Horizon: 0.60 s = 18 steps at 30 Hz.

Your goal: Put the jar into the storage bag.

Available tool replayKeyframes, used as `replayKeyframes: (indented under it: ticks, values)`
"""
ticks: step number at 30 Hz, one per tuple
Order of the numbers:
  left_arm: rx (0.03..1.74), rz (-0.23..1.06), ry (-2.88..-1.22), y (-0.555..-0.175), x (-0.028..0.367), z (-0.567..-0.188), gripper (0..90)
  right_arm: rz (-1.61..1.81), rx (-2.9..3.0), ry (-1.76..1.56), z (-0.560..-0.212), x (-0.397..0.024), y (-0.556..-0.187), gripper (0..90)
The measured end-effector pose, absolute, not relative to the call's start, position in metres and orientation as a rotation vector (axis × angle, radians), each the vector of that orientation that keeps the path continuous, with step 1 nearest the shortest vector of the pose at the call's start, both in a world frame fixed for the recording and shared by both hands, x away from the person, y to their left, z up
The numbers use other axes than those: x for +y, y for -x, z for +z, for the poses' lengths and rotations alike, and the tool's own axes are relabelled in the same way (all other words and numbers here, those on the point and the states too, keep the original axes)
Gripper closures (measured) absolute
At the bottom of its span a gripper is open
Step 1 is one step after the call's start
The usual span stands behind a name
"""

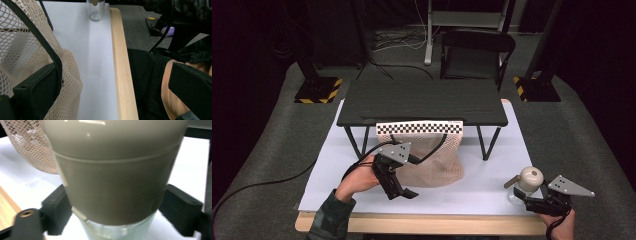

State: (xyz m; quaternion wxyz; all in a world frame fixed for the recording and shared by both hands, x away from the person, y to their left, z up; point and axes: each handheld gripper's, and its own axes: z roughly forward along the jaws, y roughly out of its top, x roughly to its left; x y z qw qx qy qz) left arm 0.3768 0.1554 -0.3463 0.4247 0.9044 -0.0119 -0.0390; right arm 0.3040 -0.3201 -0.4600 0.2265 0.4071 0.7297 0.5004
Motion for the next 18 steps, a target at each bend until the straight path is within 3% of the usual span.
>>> replayKeyframes:
  ticks: [4, 18]
  values:
    - [-0.029, -0.098, -2.261, -0.376, 0.156, -0.346, 0.0, 1.403, 2.017, -1.119, -0.462, -0.321, -0.304, 26.9]
    - [-0.032, -0.090, -2.268, -0.376, 0.156, -0.345, 0.0, 1.350, 2.008, -1.107, -0.455, -0.309, -0.300, 28.9]
